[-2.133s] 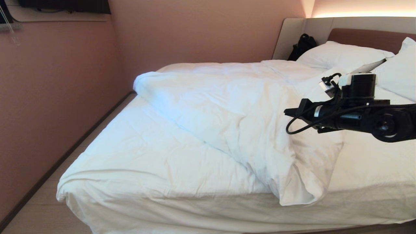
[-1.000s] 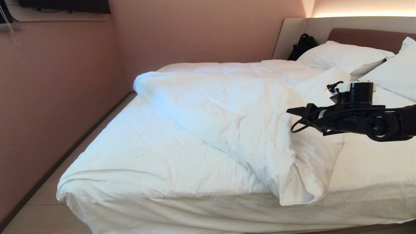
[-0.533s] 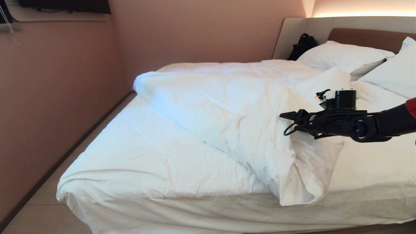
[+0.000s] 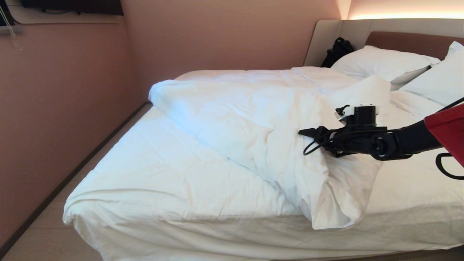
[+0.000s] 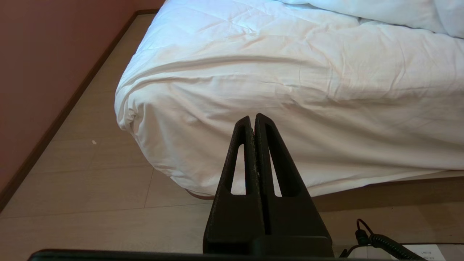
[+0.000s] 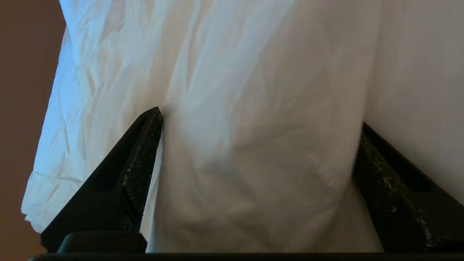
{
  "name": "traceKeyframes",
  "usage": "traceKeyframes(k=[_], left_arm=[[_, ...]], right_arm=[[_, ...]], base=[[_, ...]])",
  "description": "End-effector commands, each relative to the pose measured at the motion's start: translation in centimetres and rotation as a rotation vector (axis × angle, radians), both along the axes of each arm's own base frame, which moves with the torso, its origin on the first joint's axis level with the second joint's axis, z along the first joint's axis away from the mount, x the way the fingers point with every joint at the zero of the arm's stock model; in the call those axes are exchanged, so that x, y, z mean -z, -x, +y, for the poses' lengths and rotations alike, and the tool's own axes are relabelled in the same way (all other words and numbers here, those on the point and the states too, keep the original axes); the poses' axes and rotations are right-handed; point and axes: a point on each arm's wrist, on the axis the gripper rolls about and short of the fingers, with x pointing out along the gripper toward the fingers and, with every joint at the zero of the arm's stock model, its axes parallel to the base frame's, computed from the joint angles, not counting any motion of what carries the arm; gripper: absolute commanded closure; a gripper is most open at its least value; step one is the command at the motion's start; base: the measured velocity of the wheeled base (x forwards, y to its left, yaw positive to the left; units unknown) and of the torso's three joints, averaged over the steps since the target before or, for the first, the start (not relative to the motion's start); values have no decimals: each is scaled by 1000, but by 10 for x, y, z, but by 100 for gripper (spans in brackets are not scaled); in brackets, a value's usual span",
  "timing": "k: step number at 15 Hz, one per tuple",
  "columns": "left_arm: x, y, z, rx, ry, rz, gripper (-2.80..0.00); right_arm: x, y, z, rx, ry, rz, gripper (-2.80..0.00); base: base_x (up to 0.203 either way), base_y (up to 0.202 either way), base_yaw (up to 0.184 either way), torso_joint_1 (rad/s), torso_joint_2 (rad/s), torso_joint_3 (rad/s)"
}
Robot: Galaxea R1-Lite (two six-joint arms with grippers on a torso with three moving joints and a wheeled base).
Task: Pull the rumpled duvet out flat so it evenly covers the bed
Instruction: Hold the folded corner of the quilt
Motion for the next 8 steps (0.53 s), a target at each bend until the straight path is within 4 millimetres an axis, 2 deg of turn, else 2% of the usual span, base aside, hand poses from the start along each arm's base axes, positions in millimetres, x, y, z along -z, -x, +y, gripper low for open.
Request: traceKeyframes(k=[1,2,7,8], left_arm=[[0,0,0,0,0,1,0],[0,0,0,0,0,1,0],[0,0,0,0,0,1,0],[0,0,0,0,0,1,0]], right_arm=[[0,-1,12,-23,-25,6,-280],[-3,-1,17,-55,-52,5,-280],[-9,-3,20,-101,-119,7,-280],[-9,-3,20,-101,-119,7,0]], base=[[0,0,0,0,0,0],[0,0,0,0,0,0],[0,0,0,0,0,0],[0,0,0,0,0,0]])
